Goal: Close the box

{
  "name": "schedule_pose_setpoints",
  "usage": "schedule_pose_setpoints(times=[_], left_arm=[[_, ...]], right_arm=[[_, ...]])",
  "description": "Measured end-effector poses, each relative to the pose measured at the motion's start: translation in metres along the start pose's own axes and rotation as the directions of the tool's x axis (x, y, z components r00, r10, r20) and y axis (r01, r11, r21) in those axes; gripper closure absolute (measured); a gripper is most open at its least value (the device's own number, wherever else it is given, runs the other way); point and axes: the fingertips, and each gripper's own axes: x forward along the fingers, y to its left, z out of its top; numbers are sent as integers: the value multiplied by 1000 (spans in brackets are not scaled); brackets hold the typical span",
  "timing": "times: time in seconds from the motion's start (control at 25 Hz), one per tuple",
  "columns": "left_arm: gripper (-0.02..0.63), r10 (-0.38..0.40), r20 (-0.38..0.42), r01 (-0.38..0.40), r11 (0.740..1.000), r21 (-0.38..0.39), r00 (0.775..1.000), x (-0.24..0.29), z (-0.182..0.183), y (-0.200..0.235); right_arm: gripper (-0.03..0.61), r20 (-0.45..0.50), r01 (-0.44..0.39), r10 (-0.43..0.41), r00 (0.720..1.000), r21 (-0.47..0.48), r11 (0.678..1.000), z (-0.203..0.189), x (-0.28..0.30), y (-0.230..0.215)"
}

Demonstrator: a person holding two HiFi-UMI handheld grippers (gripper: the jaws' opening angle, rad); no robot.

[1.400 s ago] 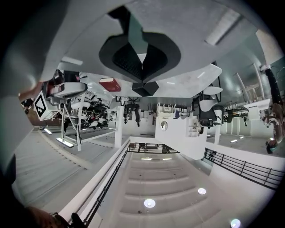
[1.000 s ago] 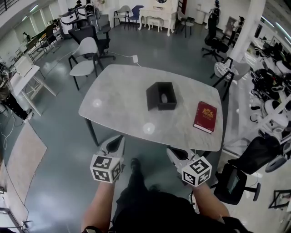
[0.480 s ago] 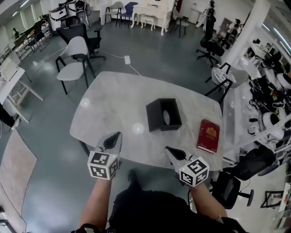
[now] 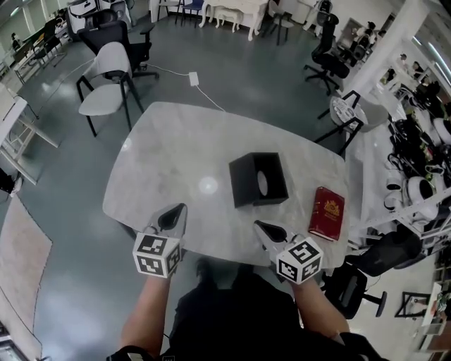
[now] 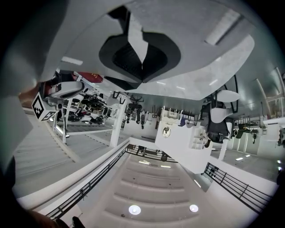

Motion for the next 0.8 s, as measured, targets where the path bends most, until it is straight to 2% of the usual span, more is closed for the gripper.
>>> schedule_pose_setpoints(times=[0.32,0.6,0.8], left_arm=[[603,59,4,-59,998,1,998,25,15,-20],[603,102,-17,-102,995,8,995,74,24,-94],[603,152,-28,-152,988,1,988,104,21,-139]], right_arm=[[577,24,-60,61,998,-34,998,17,-1,-44],[577,10,-105,106,994,-104,989,10,-38,-117],[577,-69,-141,132,989,-151,978,-19,-53,-167]])
